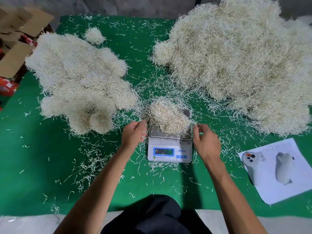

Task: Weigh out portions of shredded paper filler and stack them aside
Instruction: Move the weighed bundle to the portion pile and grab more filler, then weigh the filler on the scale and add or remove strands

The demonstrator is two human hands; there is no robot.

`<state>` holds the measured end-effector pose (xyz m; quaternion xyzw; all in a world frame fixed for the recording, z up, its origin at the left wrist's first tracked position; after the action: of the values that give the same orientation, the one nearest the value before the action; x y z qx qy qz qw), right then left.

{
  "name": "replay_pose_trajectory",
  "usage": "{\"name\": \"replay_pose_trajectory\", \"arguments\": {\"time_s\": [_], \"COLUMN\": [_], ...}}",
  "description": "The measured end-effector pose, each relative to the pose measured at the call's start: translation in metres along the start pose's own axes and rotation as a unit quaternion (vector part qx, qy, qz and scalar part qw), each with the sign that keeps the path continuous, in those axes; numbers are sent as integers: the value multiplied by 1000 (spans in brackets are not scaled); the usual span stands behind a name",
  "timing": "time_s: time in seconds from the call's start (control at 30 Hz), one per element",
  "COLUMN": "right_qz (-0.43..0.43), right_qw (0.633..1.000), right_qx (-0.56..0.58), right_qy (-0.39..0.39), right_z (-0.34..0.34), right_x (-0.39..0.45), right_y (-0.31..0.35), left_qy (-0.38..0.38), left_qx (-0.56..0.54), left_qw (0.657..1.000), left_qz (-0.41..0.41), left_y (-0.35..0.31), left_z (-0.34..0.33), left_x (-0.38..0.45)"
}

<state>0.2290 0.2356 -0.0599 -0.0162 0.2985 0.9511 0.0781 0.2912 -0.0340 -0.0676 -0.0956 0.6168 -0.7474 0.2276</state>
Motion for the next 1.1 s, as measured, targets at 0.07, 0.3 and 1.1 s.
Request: {"name": "replay_pose_trajectory", "arguments": {"time_s": [0.07, 0.3, 1.1], "right_qz": [0, -5, -13], "right_qw": [1000, 999, 959], "right_qx": [10, 46, 269], "right_qy": [-2, 22, 81], "right_z": [-2, -6, -36], "right_x": [-1, -5, -11], "right_y": [0, -3, 61], "left_qy": [-3, -25, 100], "left_qx": [5, -11, 11], "left_qw": [1000, 999, 994], "left_qz": [-9, -27, 49], "left_y": [0, -9, -50], "left_z": [-1, -9, -81], "left_x": [2, 17, 20]}}
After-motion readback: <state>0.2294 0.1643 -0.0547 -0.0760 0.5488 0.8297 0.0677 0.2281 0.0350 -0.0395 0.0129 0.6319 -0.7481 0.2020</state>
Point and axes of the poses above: each hand's wrist, its own x-axis towards the middle knuckle, its own z-axis out of the back of the hand, y = z × x, the point moved 1 cm from there along x, towards the middle knuckle, and after that the axes turned 11 degrees about -z, right-handed, at the moved point
